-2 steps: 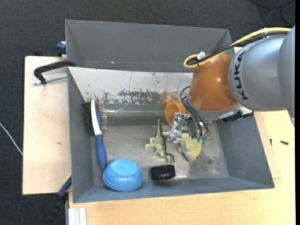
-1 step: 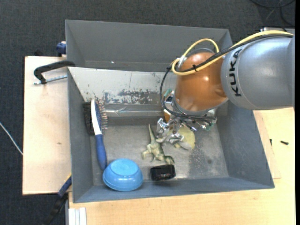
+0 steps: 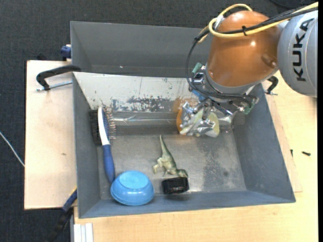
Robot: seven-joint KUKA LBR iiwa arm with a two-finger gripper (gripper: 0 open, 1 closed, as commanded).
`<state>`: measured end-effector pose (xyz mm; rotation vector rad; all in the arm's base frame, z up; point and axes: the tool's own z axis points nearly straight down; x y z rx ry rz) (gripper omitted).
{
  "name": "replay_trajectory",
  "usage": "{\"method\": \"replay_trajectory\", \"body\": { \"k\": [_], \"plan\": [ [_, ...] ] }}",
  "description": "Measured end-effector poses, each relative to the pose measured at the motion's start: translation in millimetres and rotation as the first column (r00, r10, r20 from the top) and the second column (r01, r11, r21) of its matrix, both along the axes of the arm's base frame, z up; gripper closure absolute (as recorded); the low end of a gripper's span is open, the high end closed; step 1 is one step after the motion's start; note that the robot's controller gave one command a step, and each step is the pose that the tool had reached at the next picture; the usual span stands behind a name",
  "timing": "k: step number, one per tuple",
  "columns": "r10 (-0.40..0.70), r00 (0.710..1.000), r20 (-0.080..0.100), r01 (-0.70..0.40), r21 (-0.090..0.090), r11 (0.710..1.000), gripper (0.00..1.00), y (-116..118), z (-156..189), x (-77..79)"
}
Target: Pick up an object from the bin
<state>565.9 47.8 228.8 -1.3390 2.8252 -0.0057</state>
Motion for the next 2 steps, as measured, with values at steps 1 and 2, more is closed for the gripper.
{"method": "replay_trajectory", "body": {
  "k": [1, 2],
  "plan": [
    [0.719, 0.695, -0.017, -0.719, 0.000, 0.695, 1.00, -1.1, -78.8, -6.5],
    [0.731, 0.683, -0.003, -0.731, -0.010, 0.683, 1.00, 0.6, 20.5, -3.1]
  ]
}}
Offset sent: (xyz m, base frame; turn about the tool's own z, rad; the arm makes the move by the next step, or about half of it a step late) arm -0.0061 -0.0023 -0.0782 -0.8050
